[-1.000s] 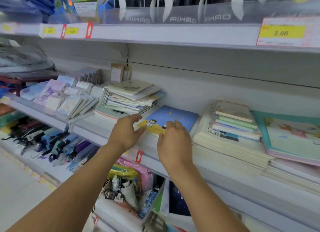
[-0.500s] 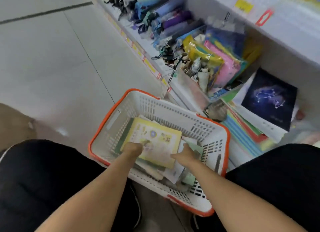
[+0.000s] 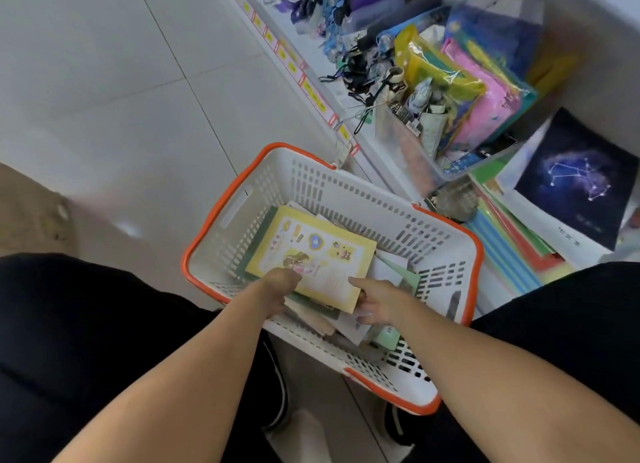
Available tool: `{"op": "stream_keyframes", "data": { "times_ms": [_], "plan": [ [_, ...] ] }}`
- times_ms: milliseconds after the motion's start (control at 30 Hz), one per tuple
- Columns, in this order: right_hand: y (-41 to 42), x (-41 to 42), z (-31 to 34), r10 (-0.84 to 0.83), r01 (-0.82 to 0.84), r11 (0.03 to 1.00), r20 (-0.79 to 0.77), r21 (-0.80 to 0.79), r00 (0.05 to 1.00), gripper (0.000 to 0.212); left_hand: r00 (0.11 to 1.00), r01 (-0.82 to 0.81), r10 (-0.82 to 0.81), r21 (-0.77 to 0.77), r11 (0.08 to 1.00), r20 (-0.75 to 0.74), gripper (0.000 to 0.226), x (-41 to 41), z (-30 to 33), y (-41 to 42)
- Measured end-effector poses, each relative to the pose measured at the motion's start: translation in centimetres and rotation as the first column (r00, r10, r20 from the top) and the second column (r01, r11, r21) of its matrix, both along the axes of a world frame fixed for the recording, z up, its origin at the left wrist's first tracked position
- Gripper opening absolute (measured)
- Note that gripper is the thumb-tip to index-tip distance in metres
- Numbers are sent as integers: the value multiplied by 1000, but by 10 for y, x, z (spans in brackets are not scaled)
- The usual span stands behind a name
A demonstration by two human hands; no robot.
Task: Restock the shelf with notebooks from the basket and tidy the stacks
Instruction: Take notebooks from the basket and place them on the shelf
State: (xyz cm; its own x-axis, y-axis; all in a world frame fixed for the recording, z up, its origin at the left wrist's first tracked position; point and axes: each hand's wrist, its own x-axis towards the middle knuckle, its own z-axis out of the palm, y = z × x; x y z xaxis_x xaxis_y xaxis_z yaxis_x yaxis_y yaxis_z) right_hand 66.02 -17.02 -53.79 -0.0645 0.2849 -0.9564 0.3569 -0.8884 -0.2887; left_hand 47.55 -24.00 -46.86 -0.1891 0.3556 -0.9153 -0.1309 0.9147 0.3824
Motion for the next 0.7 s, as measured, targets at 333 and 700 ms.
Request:
{"op": "stream_keyframes", "data": {
  "times_ms": [333,700],
  "plan": [
    [13,-29,72,501,-343,727,-117,595,858,25,948,-301,293,54,952,125,114,-7,30,16],
    [53,7,157,777,-524,317,100,791,622,29,859,-492,432,209,845,276,25,-41,99,21]
  ]
}}
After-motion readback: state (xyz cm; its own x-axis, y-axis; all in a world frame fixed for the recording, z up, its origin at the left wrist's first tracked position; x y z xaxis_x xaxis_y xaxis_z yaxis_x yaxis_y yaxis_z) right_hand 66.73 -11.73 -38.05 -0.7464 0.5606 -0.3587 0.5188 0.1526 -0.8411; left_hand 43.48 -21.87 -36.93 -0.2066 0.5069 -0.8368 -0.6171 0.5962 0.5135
